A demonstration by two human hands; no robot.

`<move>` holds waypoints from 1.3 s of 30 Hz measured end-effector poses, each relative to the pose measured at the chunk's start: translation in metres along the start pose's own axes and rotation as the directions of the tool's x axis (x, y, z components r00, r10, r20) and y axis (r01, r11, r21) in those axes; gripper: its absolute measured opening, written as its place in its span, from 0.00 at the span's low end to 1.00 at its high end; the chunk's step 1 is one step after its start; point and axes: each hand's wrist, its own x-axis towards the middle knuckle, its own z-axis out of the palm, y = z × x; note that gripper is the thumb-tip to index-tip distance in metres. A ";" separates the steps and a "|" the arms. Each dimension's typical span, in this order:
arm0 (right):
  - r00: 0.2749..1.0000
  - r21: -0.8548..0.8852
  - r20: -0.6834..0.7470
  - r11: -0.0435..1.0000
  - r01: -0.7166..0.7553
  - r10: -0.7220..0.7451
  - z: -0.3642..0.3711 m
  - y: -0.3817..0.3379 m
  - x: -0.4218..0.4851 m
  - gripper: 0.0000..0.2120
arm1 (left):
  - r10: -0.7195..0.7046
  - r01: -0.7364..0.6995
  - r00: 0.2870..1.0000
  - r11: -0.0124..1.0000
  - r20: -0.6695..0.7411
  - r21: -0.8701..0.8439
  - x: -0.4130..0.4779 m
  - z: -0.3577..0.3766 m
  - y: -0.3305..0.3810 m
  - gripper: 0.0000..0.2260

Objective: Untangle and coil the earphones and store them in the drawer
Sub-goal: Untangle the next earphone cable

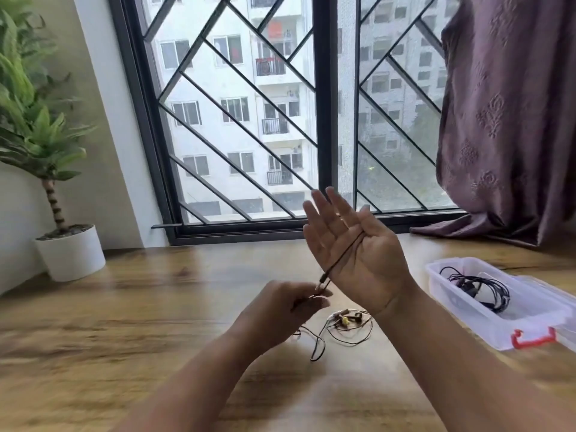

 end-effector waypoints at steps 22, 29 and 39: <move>0.973 -0.965 -0.228 0.140 -0.223 -0.020 -0.007 0.009 -0.003 0.29 | 0.179 -0.096 0.854 0.977 -0.488 0.190 0.003 -0.031 0.013 0.02; 0.840 -0.867 -0.348 0.198 -0.458 0.417 -0.007 0.006 -0.011 0.47 | 0.181 -0.144 0.819 0.983 -0.544 0.111 0.002 -0.033 0.012 0.09; 0.779 -0.526 -0.025 0.654 -0.543 0.627 0.000 0.003 -0.014 0.37 | 0.028 -0.038 0.879 0.999 -0.476 -0.010 0.002 -0.024 0.006 0.07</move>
